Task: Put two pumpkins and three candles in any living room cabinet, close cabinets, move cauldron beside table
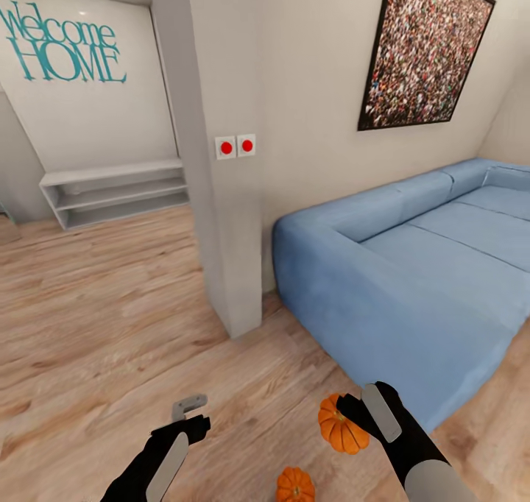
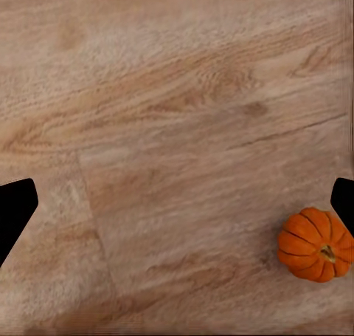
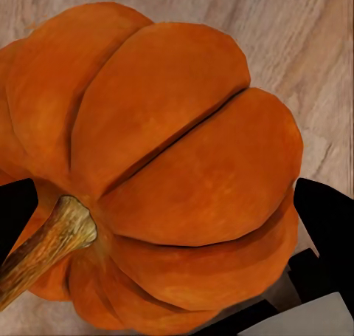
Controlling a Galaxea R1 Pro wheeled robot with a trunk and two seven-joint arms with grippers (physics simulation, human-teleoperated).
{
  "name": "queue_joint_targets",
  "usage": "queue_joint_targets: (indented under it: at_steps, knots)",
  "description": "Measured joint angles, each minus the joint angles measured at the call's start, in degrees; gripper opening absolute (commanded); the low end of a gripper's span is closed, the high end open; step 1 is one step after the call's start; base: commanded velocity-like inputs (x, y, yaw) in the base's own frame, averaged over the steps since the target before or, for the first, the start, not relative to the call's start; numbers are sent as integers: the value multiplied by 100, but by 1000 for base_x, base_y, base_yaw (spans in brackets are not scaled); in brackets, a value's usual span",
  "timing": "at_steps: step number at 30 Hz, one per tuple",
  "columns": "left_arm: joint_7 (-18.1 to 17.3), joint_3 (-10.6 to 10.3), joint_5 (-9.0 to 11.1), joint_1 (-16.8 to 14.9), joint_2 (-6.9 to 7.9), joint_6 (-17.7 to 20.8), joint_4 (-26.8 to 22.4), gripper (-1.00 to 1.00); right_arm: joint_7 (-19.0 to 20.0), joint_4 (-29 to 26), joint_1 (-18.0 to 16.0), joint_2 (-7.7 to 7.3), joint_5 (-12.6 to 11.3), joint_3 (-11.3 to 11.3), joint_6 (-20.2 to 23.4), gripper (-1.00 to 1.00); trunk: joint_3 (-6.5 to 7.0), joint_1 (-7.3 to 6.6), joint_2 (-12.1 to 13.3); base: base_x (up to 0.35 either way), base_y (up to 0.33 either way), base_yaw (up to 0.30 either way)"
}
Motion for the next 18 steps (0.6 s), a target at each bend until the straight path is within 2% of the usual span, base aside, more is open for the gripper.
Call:
queue_joint_targets:
  at_steps: [6,18]
  knots:
    - [-1,-2,0,0,0,0,0,100,1,0,3,0,-18,0,-5,-100,0,-3,0,-41,-45,-282]
    - [-1,-2,0,0,3,-1,0,100,-1,0,4,0,10,-2,8,-100,0,-4,0,45,-218,-285]
